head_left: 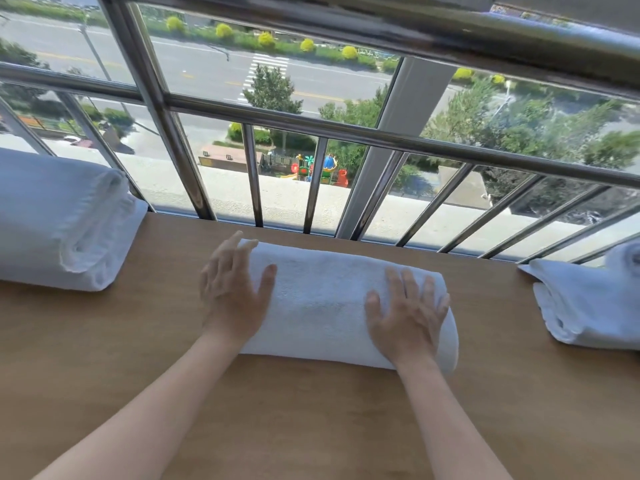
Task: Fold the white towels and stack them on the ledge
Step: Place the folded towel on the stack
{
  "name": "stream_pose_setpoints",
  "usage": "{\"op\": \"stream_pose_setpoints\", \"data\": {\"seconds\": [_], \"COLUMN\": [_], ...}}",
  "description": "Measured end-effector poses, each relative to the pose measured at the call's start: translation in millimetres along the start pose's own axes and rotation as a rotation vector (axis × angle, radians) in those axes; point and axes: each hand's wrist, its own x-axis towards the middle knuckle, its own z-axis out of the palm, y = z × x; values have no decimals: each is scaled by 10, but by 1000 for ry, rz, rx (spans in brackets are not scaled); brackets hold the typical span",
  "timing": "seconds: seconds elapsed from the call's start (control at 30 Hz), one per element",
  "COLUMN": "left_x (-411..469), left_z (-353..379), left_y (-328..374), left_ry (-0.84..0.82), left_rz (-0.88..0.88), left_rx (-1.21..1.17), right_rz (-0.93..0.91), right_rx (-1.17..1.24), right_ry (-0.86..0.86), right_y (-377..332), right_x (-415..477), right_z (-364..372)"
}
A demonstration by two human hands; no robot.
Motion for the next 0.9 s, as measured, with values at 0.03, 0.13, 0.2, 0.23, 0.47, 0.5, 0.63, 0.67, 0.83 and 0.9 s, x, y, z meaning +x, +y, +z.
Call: {"op": "stream_pose_setpoints", "data": {"seconds": [0.03, 0.13, 0.2, 0.23, 0.47, 0.5, 0.63, 0.67, 0.83, 0.9], "left_x": [-43, -150, -161, -154, -67, -37, -82, -120, -256, -325], "left_z": [33, 196, 303, 354, 504, 491, 325, 277, 141, 122], "left_y": [107, 360, 430, 437, 423, 440, 421, 383, 189, 105], "left_ry": [-72, -294, -396, -429, -532, -556, -620, -620, -550, -503], "left_rz": [90, 306, 359, 357, 306, 308, 324, 318, 291, 288], "left_rx": [25, 144, 251, 290, 380, 383, 373, 383, 390, 381], "right_rz": [-2, 1, -8, -12, -33, -31, 10, 30, -164, -184], "right_rx": [-18, -28, -34, -37, 7, 14, -8, -21, 14, 32], "right_ry": [-13, -72, -82, -81, -83, -102, -178, -160, -56, -94], "right_y": [-23, -28, -17, -11, 12, 13, 1, -19, -343, -483], "right_x": [27, 105, 137, 156, 238, 255, 187, 136, -166, -264], "right_z": [4, 18, 48, 62, 149, 129, 34, 17, 22, 108]}}
